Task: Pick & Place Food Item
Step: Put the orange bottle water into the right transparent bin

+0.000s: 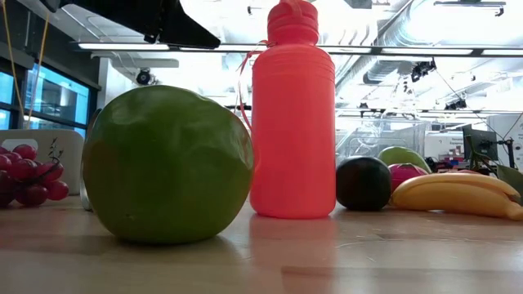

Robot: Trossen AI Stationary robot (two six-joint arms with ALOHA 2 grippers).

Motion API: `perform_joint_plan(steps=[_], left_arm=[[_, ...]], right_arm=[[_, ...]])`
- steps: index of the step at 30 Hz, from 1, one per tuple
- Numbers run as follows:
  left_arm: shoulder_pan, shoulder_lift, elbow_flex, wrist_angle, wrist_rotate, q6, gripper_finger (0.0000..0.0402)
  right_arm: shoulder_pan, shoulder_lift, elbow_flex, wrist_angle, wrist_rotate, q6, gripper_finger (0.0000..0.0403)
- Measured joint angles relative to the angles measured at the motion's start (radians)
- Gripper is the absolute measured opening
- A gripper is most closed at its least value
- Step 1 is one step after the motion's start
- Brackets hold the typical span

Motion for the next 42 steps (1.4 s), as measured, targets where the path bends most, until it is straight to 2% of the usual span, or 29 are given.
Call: perform_joint_plan(steps=[4,10,15,22,28,32,42], left_arm=[[0.0,0.0,0.0,-0.02,0.0,-0.019,0.034],[0.0,0.0,0.0,-0.03,0.001,-0.092,0.034],[0.0,0.0,0.0,-0.036,0.011,-0.152,0.034],[0.0,0.0,0.0,-0.042,0.015,-0.182,0.034],[0.0,0.0,0.0,-0.047,0.016,-0.182,0.034],[0.0,0.0,0.0,-0.078,0.016,-0.224,0.034],[0.0,0.0,0.0,-0.089,0.016,-0.234,0.034]], right_arm=[[0.057,0.082,0.0,-0.007,0.007,0.065,0.0229],[0.115,0.238,0.0,0.126,0.008,0.031,0.0275],[0.119,0.337,0.0,0.226,0.014,0.065,0.03],[0.111,0.416,0.0,0.256,0.015,0.09,0.03],[0.109,0.418,0.0,0.263,0.036,0.098,0.0299],[0.109,0.418,0.0,0.25,0.059,0.162,0.0298],[0.083,0.451,0.0,0.231,0.008,0.149,0.0292]])
